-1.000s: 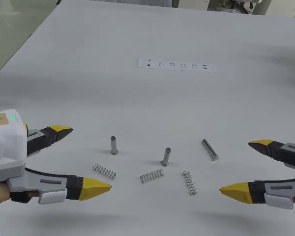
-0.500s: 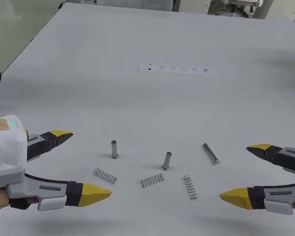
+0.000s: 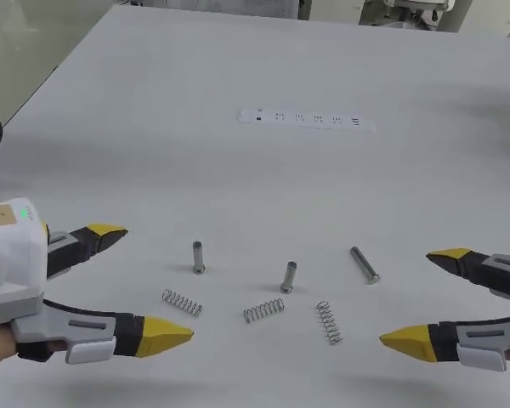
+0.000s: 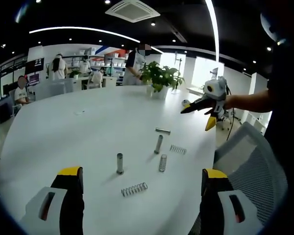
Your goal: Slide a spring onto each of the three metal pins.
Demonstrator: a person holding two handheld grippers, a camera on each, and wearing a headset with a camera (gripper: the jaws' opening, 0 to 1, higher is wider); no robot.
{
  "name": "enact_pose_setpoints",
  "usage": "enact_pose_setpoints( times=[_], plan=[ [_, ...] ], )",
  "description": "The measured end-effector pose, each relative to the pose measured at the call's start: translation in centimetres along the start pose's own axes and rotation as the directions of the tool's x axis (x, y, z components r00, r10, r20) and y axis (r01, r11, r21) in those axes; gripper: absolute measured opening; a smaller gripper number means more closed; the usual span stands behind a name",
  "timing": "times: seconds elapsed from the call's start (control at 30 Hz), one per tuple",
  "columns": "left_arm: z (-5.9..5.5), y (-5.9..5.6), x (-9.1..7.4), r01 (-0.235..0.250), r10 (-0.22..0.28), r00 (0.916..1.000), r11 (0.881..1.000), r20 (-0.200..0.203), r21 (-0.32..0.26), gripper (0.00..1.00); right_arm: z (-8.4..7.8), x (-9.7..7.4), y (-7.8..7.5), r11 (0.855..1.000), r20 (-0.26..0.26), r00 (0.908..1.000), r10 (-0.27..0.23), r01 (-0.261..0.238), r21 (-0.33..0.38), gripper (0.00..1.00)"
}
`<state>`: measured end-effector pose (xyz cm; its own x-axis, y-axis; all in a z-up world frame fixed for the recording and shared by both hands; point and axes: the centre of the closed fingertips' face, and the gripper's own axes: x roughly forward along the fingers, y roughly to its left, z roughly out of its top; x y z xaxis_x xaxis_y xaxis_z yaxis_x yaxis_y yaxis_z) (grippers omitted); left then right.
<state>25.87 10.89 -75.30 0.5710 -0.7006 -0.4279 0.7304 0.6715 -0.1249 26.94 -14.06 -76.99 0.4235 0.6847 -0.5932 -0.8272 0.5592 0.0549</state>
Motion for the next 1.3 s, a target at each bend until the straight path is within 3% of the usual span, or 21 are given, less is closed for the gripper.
enact_pose_setpoints(
  times=[0.43,1.3],
  plan=[
    [0.05,-0.02,-0.02,0.0,0.0,1.0,1.0,0.004,0.0,0.98,-0.37,-0.27,-0.7,0.999,-0.005,0.9991,-0.043,0.043,0.015,0.99],
    [-0.46,0.4,0.02,-0.005,0.005,1.0,1.0,-0.006,-0.007,0.98,-0.09,0.16,-1.01,1.0,-0.029,0.9993,-0.022,0.023,0.017,0.91]
  ],
)
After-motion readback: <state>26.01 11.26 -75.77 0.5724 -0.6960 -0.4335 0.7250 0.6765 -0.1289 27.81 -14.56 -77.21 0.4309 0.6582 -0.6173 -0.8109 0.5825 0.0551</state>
